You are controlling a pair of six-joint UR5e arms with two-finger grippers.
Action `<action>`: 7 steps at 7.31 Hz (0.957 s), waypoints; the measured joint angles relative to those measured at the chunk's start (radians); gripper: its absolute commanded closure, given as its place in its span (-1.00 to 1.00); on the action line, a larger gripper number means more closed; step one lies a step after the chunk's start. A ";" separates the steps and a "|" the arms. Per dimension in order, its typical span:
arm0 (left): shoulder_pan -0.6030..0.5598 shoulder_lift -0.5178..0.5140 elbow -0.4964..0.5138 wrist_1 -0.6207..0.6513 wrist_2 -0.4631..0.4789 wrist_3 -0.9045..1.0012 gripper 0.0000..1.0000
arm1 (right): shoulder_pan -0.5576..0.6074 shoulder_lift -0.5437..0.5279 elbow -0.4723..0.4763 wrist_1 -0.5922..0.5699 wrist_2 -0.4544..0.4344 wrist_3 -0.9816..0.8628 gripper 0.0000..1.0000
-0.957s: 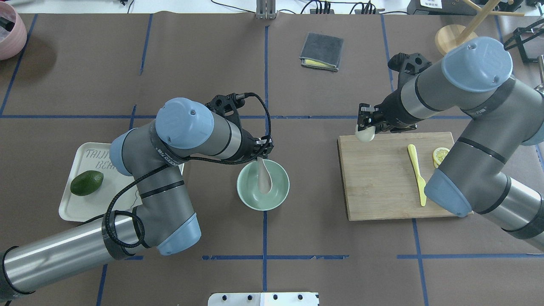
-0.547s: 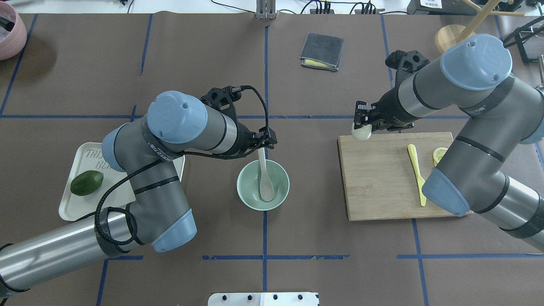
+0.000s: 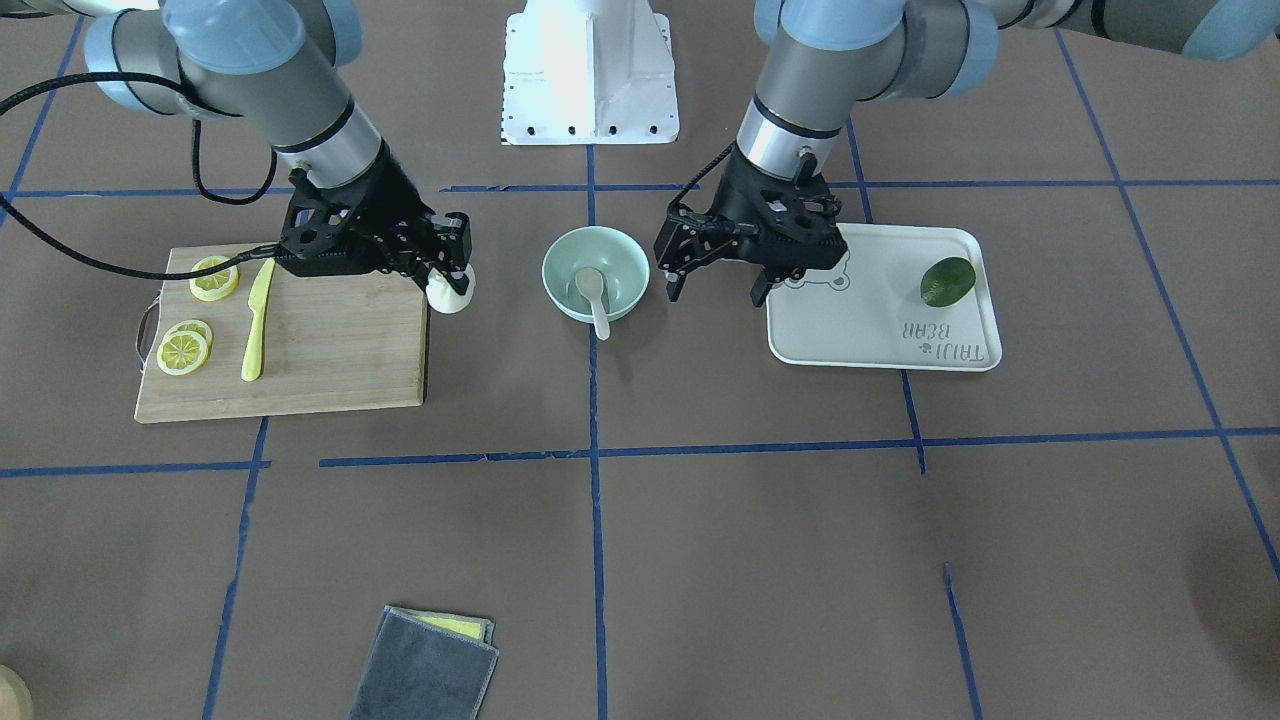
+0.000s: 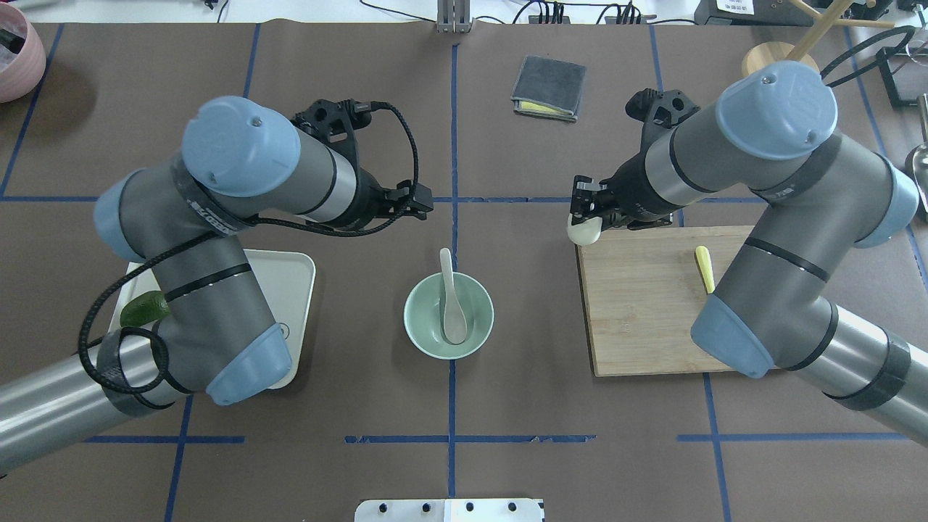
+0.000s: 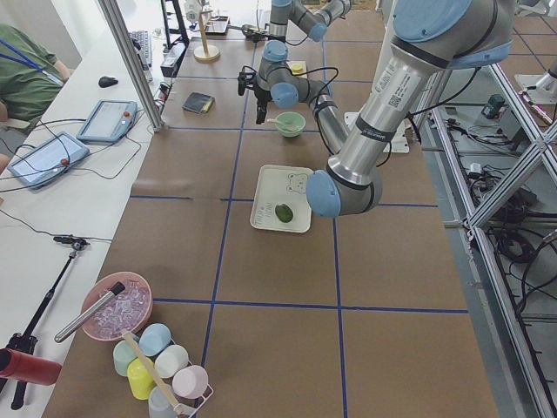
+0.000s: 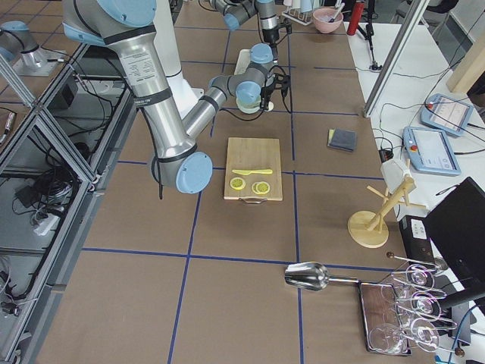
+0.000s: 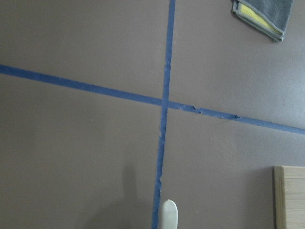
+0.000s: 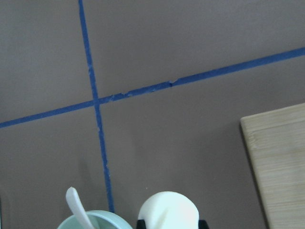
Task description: Put spoon and bun in bowl
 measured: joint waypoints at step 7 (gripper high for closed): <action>-0.190 0.157 -0.103 0.096 -0.007 0.325 -1.00 | -0.270 0.133 -0.102 0.006 -0.279 0.163 -0.98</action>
